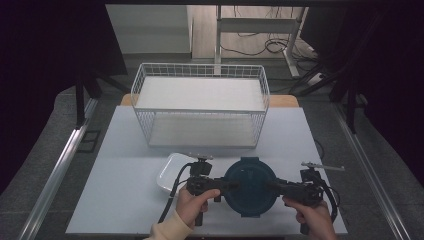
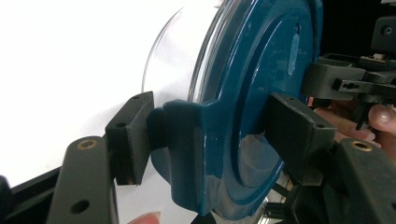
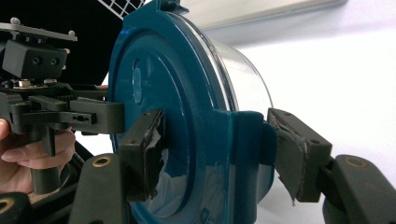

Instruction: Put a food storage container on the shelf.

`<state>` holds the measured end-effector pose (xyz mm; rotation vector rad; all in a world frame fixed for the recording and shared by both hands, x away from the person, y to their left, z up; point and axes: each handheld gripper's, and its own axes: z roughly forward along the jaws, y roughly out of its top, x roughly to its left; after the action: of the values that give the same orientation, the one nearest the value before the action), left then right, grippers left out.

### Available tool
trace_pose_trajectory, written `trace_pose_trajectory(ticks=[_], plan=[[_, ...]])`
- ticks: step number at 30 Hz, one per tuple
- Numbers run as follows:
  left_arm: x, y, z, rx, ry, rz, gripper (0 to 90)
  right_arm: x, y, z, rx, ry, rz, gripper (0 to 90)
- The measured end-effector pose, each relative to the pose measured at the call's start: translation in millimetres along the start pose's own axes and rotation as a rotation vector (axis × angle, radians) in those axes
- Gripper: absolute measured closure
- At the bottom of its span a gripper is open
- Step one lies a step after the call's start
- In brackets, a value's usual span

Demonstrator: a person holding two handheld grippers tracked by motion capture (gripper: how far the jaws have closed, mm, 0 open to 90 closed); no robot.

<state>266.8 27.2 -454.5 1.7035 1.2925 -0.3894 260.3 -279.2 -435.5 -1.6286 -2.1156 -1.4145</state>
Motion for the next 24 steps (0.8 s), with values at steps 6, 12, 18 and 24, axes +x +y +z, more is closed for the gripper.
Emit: trace_pose_trajectory(ticks=[6, 12, 18, 24], plan=[[-2.1, 8.7, -17.6, -0.023, 0.017, 0.012, 34.4, 12.4, 12.0, 5.7, -0.008, 0.017, -0.028, 38.6], [-0.8, 20.3, -35.1, -0.05, 0.029, 0.016, 34.3, 24.6, 26.6, 12.7, -0.008, 0.039, -0.052, 39.0], [-0.1, 33.2, -52.9, -0.071, 0.052, 0.03, 34.2, 35.8, 42.0, 22.6, 0.003, 0.061, -0.07, 39.2], [0.1, 45.6, -67.3, -0.091, 0.053, 0.036, 34.2, 47.4, 57.2, 28.2, -0.002, 0.071, -0.091, 39.3]])
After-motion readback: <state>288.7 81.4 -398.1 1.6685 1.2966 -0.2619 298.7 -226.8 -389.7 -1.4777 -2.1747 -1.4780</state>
